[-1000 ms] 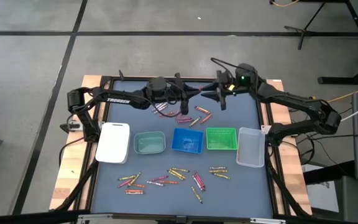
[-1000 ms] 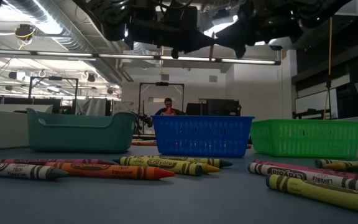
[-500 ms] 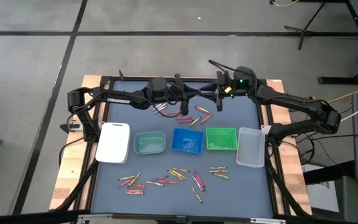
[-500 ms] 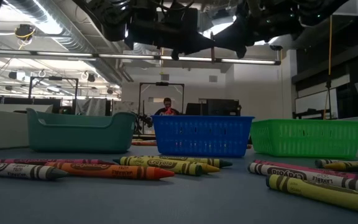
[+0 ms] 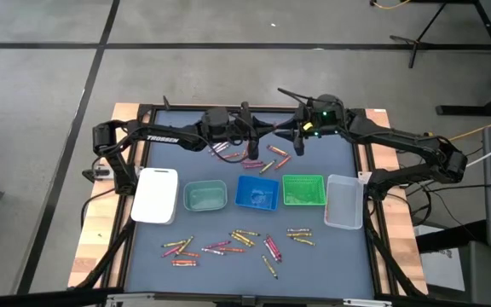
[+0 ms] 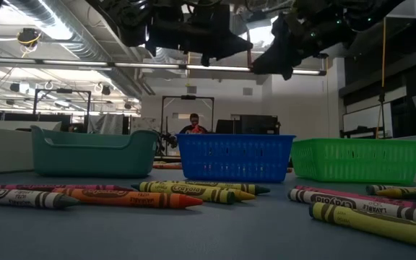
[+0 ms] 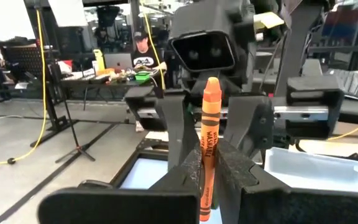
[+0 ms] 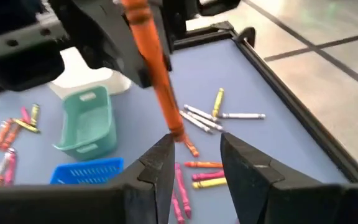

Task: Sort crayons
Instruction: Put the orange crayon into the transparent bin

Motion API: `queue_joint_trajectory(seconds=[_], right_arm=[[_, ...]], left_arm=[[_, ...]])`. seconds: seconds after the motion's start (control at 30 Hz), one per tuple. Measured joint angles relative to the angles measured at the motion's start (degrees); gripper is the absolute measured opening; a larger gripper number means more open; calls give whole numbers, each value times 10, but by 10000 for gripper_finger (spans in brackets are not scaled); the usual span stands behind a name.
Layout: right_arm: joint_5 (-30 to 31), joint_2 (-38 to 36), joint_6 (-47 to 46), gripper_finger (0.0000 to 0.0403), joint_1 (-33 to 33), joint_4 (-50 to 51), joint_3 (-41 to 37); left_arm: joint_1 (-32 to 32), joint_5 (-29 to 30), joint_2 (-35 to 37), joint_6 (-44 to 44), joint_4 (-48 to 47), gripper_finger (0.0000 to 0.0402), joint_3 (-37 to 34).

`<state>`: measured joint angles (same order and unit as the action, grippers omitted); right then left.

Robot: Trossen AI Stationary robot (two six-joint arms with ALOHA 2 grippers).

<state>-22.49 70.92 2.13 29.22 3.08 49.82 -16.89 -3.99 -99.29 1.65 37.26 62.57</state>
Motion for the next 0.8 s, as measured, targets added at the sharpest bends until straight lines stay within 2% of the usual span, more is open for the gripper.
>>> queue_joint_trajectory(seconds=[0.27, 0.53, 0.8], right_arm=[[-38, -1, 12, 131, 0, -6, 0], [-102, -1, 12, 131, 0, -34, 0], [-112, -1, 12, 131, 0, -72, 0]], left_arm=[[9, 2, 0, 0, 12, 9, 0], [17, 3, 0, 0, 31, 9, 0], [20, 3, 0, 0, 31, 9, 0]])
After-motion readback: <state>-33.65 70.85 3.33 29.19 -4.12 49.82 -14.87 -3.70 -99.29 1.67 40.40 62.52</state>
